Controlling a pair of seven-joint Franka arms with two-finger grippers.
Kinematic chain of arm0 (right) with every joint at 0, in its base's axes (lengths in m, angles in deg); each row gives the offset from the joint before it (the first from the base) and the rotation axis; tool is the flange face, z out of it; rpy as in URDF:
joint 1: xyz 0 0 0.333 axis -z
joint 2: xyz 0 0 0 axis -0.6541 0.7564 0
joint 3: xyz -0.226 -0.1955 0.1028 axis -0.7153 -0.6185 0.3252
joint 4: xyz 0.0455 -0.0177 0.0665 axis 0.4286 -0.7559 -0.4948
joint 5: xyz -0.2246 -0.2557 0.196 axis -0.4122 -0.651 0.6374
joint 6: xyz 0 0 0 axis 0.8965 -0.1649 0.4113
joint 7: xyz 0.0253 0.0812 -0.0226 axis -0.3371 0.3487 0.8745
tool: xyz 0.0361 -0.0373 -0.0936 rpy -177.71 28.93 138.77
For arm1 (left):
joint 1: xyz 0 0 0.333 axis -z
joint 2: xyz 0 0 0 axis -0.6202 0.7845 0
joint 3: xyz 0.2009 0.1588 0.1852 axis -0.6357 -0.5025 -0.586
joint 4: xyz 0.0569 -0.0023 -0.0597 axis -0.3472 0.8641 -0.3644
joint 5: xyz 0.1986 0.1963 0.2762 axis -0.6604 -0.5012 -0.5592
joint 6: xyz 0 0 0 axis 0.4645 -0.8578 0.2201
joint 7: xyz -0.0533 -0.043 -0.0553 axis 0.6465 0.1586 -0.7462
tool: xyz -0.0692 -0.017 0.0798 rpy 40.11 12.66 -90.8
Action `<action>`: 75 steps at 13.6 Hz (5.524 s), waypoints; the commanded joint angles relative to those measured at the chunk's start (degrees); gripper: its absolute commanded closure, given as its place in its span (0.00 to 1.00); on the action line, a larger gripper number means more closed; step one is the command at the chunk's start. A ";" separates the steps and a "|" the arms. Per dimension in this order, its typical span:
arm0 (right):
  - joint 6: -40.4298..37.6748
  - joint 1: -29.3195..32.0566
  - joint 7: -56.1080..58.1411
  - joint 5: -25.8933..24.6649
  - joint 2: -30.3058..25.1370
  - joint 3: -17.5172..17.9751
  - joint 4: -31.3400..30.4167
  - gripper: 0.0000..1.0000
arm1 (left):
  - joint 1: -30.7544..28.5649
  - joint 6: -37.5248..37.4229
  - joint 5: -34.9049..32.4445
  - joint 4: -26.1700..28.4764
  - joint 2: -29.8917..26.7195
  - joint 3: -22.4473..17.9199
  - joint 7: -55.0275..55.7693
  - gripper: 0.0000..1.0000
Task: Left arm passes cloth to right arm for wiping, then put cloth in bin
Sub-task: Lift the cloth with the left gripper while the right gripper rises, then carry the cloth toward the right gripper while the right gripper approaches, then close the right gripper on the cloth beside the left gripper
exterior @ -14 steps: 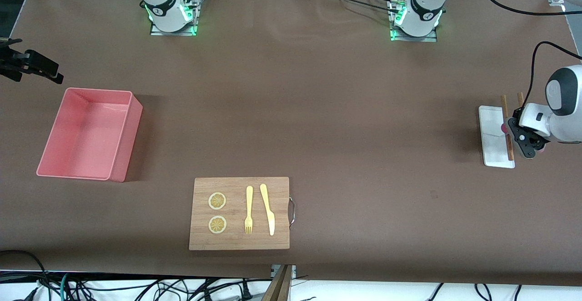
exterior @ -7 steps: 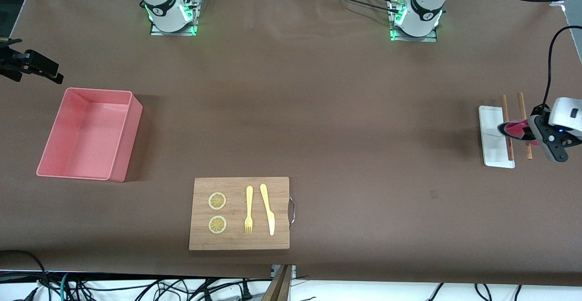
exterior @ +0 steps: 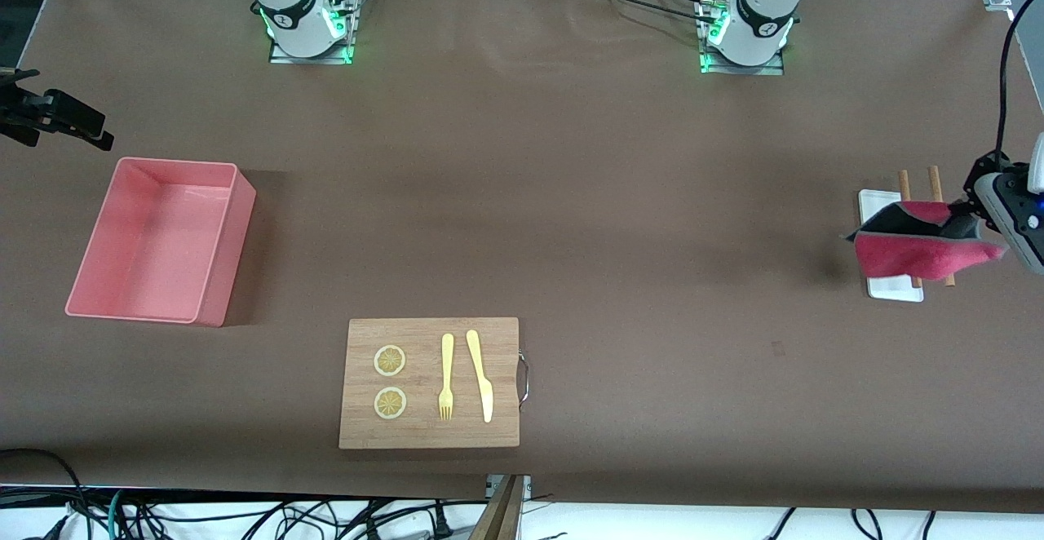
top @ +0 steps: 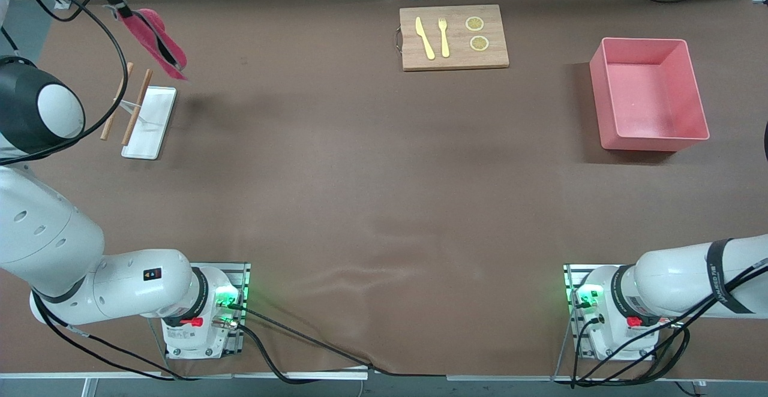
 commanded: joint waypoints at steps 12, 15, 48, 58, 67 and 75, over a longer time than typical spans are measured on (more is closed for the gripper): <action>-0.25 -0.22 -10.27 5.21 7.17 1.00 0.77 0.00 | 8.82 0.01 10.14 -8.18 0.53 24.16 66.76 1.00; 0.27 -0.40 -21.53 13.74 8.75 1.08 0.86 0.00 | 14.19 4.84 10.05 -8.27 1.41 24.07 76.10 1.00; 24.01 -19.03 -67.18 40.66 14.38 1.08 1.12 0.00 | 31.43 64.01 46.52 -8.71 11.60 24.07 92.74 1.00; 23.39 -21.14 -67.10 42.33 16.49 1.08 0.51 0.00 | 31.43 64.01 46.52 -8.71 11.60 24.07 92.48 1.00; 14.96 -20.52 -63.75 41.19 17.11 0.56 0.42 0.00 | 31.43 64.01 46.52 -8.79 11.60 24.07 92.48 1.00; 2.92 -20.70 -64.01 41.37 19.56 0.56 0.42 0.00 | 31.43 64.01 46.52 -8.71 11.69 24.07 92.21 1.00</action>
